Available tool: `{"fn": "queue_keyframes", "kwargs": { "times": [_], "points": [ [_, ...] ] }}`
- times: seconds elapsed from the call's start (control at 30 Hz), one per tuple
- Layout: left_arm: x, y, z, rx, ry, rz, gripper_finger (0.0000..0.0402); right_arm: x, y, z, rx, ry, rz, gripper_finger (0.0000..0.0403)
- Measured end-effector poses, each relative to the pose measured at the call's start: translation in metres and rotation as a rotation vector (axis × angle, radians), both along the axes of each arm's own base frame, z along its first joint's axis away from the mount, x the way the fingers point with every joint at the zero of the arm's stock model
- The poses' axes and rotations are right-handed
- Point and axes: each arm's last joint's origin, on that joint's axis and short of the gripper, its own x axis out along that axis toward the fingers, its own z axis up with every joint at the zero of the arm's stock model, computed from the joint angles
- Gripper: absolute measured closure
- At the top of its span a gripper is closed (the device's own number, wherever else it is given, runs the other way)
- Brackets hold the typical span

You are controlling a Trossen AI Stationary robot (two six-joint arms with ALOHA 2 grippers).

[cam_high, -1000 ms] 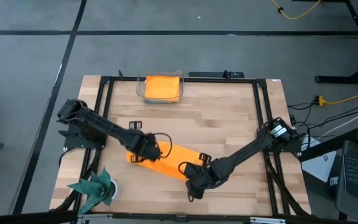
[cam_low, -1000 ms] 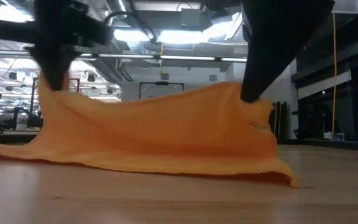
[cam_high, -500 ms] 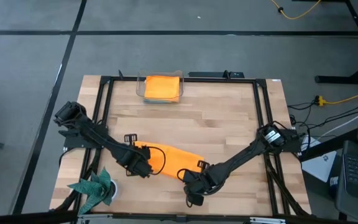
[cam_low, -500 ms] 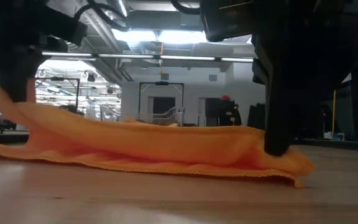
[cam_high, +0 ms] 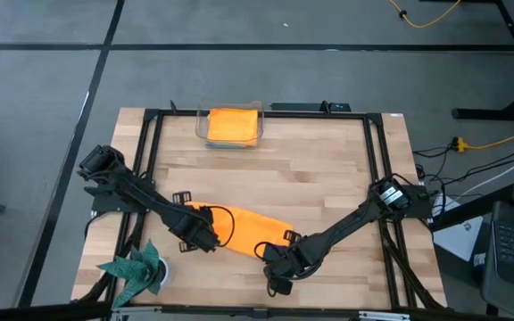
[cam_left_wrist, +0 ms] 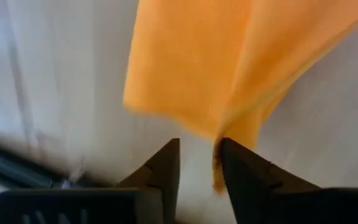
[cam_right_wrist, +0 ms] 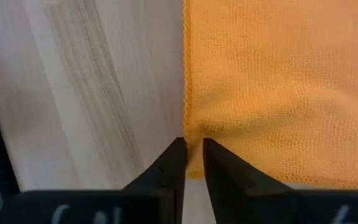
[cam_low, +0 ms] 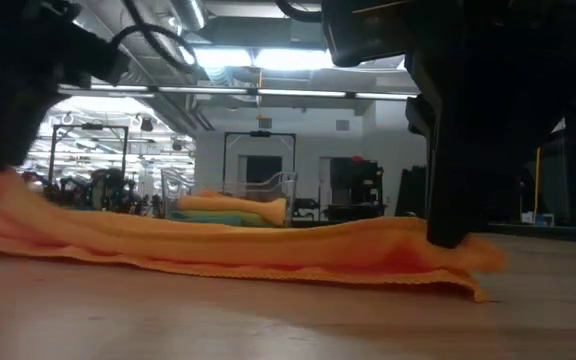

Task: Fold microfiber towels
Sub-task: Fold the orange microfiber cloth

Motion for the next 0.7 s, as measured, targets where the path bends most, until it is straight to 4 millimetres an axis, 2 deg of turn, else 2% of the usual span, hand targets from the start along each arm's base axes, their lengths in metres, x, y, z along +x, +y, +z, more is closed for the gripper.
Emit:
{"fn": "queue_keyframes", "kwargs": {
  "times": [0.13, 0.33, 0.53, 0.7],
  "points": [
    [-0.005, 0.002, 0.013, 0.028, 0.078, 0.062, 0.0277, -0.001, 0.001, 0.000, 0.049, 0.025, -0.029, 0.0341],
    [-0.011, 0.000, 0.038, 0.092, 0.132, 0.079, 0.0277, -0.002, 0.005, 0.000, 0.173, 0.095, 0.013, 0.0340],
    [-0.010, -0.012, 0.041, 0.026, 0.065, 0.073, 0.0277, -0.002, 0.007, 0.000, 0.213, 0.113, 0.027, 0.0340],
    [-0.006, -0.028, 0.037, -0.133, 0.030, -0.001, 0.0278, 0.001, 0.009, 0.002, 0.237, 0.084, 0.035, 0.0340]
  ]
}}
